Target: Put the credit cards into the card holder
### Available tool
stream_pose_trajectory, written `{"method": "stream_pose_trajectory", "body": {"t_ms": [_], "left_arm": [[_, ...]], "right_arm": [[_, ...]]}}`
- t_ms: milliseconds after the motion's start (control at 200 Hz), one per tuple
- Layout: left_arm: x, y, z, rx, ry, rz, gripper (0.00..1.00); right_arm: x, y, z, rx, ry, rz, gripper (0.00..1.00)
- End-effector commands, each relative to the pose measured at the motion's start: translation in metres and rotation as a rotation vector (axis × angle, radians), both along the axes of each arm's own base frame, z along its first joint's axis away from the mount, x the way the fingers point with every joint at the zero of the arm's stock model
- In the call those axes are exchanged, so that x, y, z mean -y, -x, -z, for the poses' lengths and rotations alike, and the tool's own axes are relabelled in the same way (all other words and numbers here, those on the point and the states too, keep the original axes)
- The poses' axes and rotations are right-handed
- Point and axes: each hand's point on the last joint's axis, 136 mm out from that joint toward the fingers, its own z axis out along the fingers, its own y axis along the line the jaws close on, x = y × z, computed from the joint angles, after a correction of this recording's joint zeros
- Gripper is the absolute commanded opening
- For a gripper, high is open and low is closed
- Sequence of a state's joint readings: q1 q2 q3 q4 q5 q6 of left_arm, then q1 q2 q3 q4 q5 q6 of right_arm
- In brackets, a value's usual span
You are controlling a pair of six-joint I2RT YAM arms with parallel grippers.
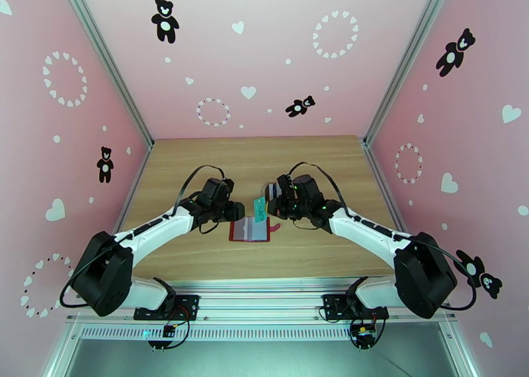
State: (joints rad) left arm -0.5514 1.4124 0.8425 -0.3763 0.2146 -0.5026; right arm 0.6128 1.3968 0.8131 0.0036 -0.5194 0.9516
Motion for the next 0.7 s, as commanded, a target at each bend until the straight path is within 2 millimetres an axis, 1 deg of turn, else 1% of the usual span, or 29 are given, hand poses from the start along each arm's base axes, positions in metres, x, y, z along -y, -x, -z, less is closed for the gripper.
{"method": "stream_pose_trajectory", "body": {"t_ms": [0, 165, 270, 421, 426, 436, 461, 621, 696], "left_arm": [[-0.013, 0.014, 0.008, -0.020, -0.074, 0.004, 0.42], [-0.022, 0.018, 0.017, -0.043, -0.123, -0.002, 0.40], [-0.023, 0.018, 0.021, -0.052, -0.138, -0.001, 0.39], [-0.025, 0.018, 0.033, -0.074, -0.167, 0.005, 0.37], [-0.027, 0.022, 0.038, -0.087, -0.175, 0.007, 0.37], [-0.029, 0.026, 0.043, -0.099, -0.183, 0.009, 0.37], [-0.030, 0.027, 0.047, -0.107, -0.189, 0.009, 0.37], [-0.031, 0.030, 0.064, -0.138, -0.204, 0.018, 0.36], [-0.031, 0.031, 0.068, -0.143, -0.206, 0.018, 0.35]], "right_arm": [[-0.011, -0.001, 0.000, 0.017, -0.058, -0.011, 0.00], [-0.013, 0.002, 0.017, -0.010, -0.068, -0.005, 0.00], [-0.016, 0.007, 0.027, -0.024, -0.064, -0.013, 0.00], [-0.016, 0.009, 0.041, -0.038, -0.062, -0.007, 0.00], [-0.016, 0.008, 0.041, -0.037, -0.062, -0.007, 0.00], [-0.016, 0.008, 0.041, -0.036, -0.063, -0.007, 0.00], [-0.015, 0.009, 0.044, -0.037, -0.062, -0.007, 0.00], [-0.015, 0.011, 0.058, -0.078, -0.070, 0.012, 0.00], [-0.016, 0.011, 0.063, -0.084, -0.070, 0.014, 0.00]]}}
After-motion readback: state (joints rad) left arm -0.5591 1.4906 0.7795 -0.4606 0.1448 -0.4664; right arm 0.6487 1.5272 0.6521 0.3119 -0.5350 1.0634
